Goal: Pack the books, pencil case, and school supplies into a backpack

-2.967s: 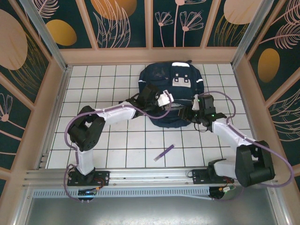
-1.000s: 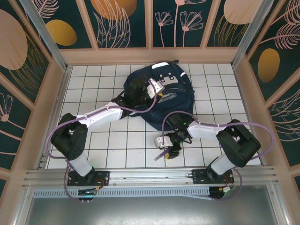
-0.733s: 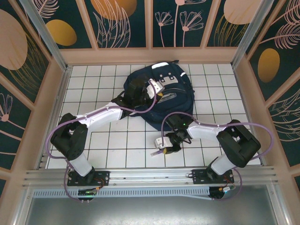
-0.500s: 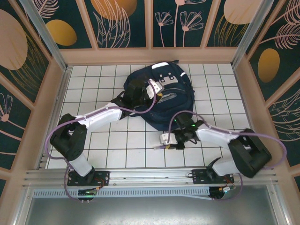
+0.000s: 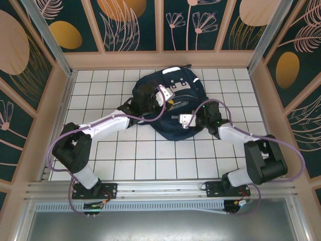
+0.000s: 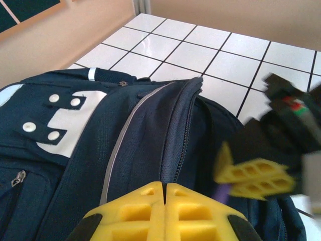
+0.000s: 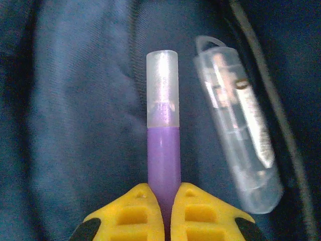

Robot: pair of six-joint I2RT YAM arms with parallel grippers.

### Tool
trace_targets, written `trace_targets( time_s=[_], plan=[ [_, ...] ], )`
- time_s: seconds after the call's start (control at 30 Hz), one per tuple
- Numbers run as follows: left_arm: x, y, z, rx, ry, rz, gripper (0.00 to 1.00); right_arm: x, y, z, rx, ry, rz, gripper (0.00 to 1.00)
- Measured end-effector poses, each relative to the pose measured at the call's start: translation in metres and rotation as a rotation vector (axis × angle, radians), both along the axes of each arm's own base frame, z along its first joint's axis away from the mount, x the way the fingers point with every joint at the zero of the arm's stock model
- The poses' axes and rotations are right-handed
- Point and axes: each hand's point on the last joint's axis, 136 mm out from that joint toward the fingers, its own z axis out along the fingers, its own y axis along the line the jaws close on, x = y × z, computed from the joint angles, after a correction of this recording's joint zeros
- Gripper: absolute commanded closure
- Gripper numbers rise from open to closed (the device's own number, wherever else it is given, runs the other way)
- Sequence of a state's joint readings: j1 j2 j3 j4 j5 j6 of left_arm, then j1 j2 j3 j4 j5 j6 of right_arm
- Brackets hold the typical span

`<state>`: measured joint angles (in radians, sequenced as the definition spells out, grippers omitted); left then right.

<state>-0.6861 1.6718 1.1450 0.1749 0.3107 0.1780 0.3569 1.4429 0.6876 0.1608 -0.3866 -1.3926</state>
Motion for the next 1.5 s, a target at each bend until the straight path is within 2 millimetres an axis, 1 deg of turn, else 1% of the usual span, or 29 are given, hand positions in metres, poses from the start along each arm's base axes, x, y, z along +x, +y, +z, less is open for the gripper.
trace_targets(
  time_s=[0.07, 0.1, 0.13, 0.2, 0.3, 0.37, 0.43, 0.5, 0.57, 0.6, 0.63, 0.67, 0.7, 0.77, 0.8, 0.87, 0.9, 0.93, 1.03, 1.07, 1.1, 1.13, 1.2, 1.23, 1.3, 1.33, 1.4, 1.47, 1.5],
  plan=[
    [0.0, 0.0, 0.0, -0.003, 0.003, -0.002, 1.0, 0.019, 0.003, 0.007, -0.021, -0.064, 0.005, 1.0],
    [-0.001, 0.0, 0.0, -0.003, 0.004, -0.003, 1.0, 0.028, 0.005, 0.011, -0.028, -0.095, 0.006, 0.96],
    [-0.001, -0.001, 0.0, -0.005, 0.006, -0.004, 1.0, 0.036, 0.006, 0.015, -0.035, -0.132, 0.005, 0.87],
    [-0.001, -0.001, 0.0, -0.008, 0.009, -0.006, 1.0, 0.047, 0.008, 0.017, -0.046, -0.185, -0.002, 0.64],
    [-0.002, -0.001, 0.001, -0.011, 0.013, -0.007, 1.0, 0.051, 0.011, 0.014, -0.055, -0.224, -0.01, 0.62],
    [-0.002, -0.001, 0.001, -0.014, 0.016, -0.008, 1.0, 0.045, 0.011, 0.014, -0.04, -0.23, -0.009, 0.62],
    [-0.002, -0.001, 0.001, -0.015, 0.016, -0.01, 1.0, 0.031, 0.009, 0.014, 0.003, -0.204, -0.018, 0.62],
    [-0.002, -0.001, 0.001, -0.015, 0.017, -0.011, 1.0, 0.015, 0.004, 0.024, 0.081, -0.187, -0.045, 0.6],
    [-0.003, -0.001, 0.0, -0.014, 0.018, -0.019, 1.0, 0.002, -0.002, 0.043, 0.187, -0.184, -0.091, 0.57],
    [-0.004, -0.002, -0.001, -0.01, 0.02, -0.029, 0.99, -0.004, -0.007, 0.057, 0.256, -0.185, -0.13, 0.57],
    [-0.005, -0.003, -0.002, -0.005, 0.023, -0.042, 0.93, -0.009, -0.011, 0.07, 0.325, -0.188, -0.164, 0.56],
    [-0.005, -0.004, -0.003, 0.002, 0.022, -0.053, 0.88, -0.013, -0.015, 0.083, 0.392, -0.19, -0.201, 0.53],
    [-0.006, -0.006, -0.003, 0.008, 0.021, -0.07, 0.85, -0.017, -0.021, 0.095, 0.461, -0.189, -0.238, 0.52],
    [-0.007, -0.01, 0.002, 0.009, 0.013, -0.096, 0.8, -0.024, -0.034, 0.111, 0.578, -0.18, -0.308, 0.44],
    [-0.006, -0.012, 0.007, 0.005, 0.003, -0.107, 0.78, -0.026, -0.043, 0.117, 0.643, -0.164, -0.355, 0.34],
    [-0.004, -0.016, 0.021, -0.008, -0.032, -0.121, 0.68, -0.026, -0.062, 0.126, 0.768, -0.127, -0.478, 0.19],
    [-0.002, -0.017, 0.028, -0.012, -0.054, -0.125, 0.63, -0.022, -0.075, 0.13, 0.848, -0.094, -0.573, 0.03],
    [0.0, -0.018, 0.035, -0.018, -0.07, -0.125, 0.62, -0.018, -0.086, 0.133, 0.925, -0.051, -0.664, 0.01],
    [0.011, -0.013, 0.047, -0.015, -0.105, -0.101, 0.56, -0.001, -0.112, 0.14, 1.097, 0.126, -0.923, 0.01],
    [0.019, -0.008, 0.049, -0.009, -0.103, -0.075, 0.54, 0.004, -0.115, 0.144, 1.142, 0.19, -0.977, 0.03],
    [0.03, -0.004, 0.051, -0.007, -0.102, -0.048, 0.53, 0.01, -0.117, 0.147, 1.187, 0.258, -1.023, 0.08],
    [0.042, 0.0, 0.051, -0.006, -0.096, -0.021, 0.51, 0.015, -0.116, 0.148, 1.22, 0.326, -1.053, 0.12],
    [0.076, 0.008, 0.046, 0.006, -0.085, 0.04, 0.49, 0.023, -0.106, 0.135, 1.244, 0.495, -1.108, 0.22],
    [0.089, 0.011, 0.038, 0.021, -0.078, 0.063, 0.49, 0.026, -0.1, 0.122, 1.24, 0.578, -1.135, 0.26],
    [0.114, 0.015, 0.006, 0.072, -0.057, 0.096, 0.5, 0.029, -0.088, 0.082, 1.189, 0.752, -1.214, 0.32],
    [0.121, 0.017, -0.013, 0.101, -0.04, 0.106, 0.51, 0.027, -0.086, 0.065, 1.161, 0.812, -1.254, 0.36],
    [0.125, 0.019, -0.067, 0.178, 0.024, 0.11, 0.52, 0.021, -0.083, 0.025, 1.079, 0.925, -1.343, 0.45],
    [0.117, 0.021, -0.112, 0.235, 0.096, 0.098, 0.53, 0.017, -0.081, -0.001, 1.012, 0.991, -1.389, 0.54],
    [0.113, 0.022, -0.127, 0.247, 0.112, 0.095, 0.53, 0.016, -0.079, -0.01, 0.984, 1.016, -1.4, 0.58]
  ],
)
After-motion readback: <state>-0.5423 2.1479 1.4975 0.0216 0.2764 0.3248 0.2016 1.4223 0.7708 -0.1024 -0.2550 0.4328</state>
